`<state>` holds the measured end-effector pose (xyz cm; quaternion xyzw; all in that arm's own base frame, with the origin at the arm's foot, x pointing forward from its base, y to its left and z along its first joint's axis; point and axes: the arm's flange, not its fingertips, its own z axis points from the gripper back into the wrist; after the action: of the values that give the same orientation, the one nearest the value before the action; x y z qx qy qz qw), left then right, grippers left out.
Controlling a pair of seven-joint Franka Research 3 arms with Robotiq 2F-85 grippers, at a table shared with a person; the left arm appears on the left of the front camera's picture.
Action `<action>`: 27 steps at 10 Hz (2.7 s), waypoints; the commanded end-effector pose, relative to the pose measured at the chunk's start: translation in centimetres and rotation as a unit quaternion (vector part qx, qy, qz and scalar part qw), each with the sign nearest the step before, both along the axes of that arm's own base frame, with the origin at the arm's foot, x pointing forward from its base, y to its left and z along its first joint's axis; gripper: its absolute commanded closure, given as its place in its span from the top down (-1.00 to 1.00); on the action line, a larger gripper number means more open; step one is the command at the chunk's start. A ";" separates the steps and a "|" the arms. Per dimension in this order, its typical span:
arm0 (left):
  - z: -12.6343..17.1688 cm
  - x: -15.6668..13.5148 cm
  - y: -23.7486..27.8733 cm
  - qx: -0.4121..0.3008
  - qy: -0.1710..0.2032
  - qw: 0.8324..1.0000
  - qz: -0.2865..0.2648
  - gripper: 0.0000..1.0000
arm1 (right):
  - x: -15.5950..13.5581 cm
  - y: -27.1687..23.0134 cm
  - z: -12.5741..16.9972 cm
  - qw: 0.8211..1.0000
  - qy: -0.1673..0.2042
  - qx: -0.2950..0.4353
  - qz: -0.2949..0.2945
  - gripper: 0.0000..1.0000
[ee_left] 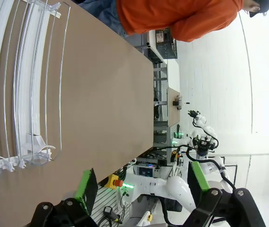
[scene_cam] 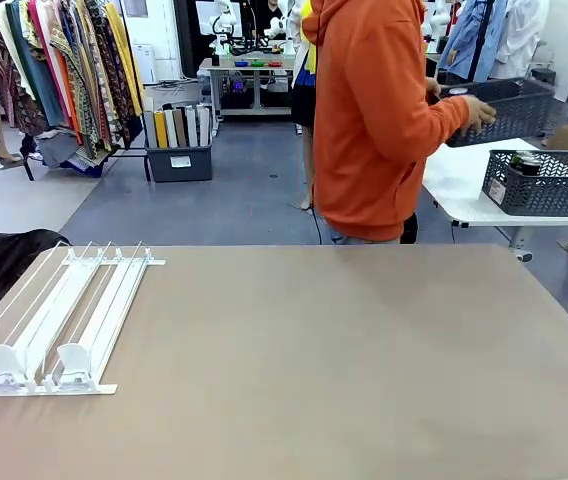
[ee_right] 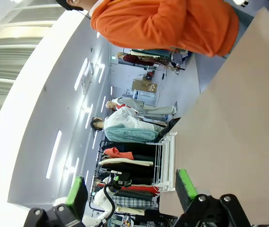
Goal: Retrieve and store the cans from the dispenser.
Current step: Pick up one can from the Automatic Can Dispenser and place it in the middle of the table.
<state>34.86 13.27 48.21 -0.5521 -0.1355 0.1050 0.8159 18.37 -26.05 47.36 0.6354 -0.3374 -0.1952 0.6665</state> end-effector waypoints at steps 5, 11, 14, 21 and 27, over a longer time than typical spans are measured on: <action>0.1 -0.2 0.3 0.005 -0.007 1.000 -0.008 1.00 | 0.3 -0.1 0.4 1.000 -0.011 0.004 -0.003 1.00; 0.1 -0.2 0.3 0.005 -0.007 1.000 -0.008 1.00 | 0.3 -0.1 0.4 1.000 -0.011 0.004 -0.003 1.00; 0.1 -0.2 0.3 0.005 -0.007 1.000 -0.008 1.00 | 0.3 -0.1 0.4 1.000 -0.011 0.004 -0.003 1.00; 0.1 -0.2 0.3 0.005 -0.007 1.000 -0.008 1.00 | 0.3 -0.1 0.4 1.000 -0.011 0.004 -0.003 1.00; 0.1 -0.2 0.3 0.005 -0.007 1.000 -0.008 1.00 | 0.3 -0.1 0.4 1.000 -0.011 0.004 -0.003 1.00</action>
<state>34.86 13.27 48.21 -0.5521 -0.1355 0.1049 0.8160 18.37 -26.05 47.36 0.6354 -0.3374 -0.1952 0.6665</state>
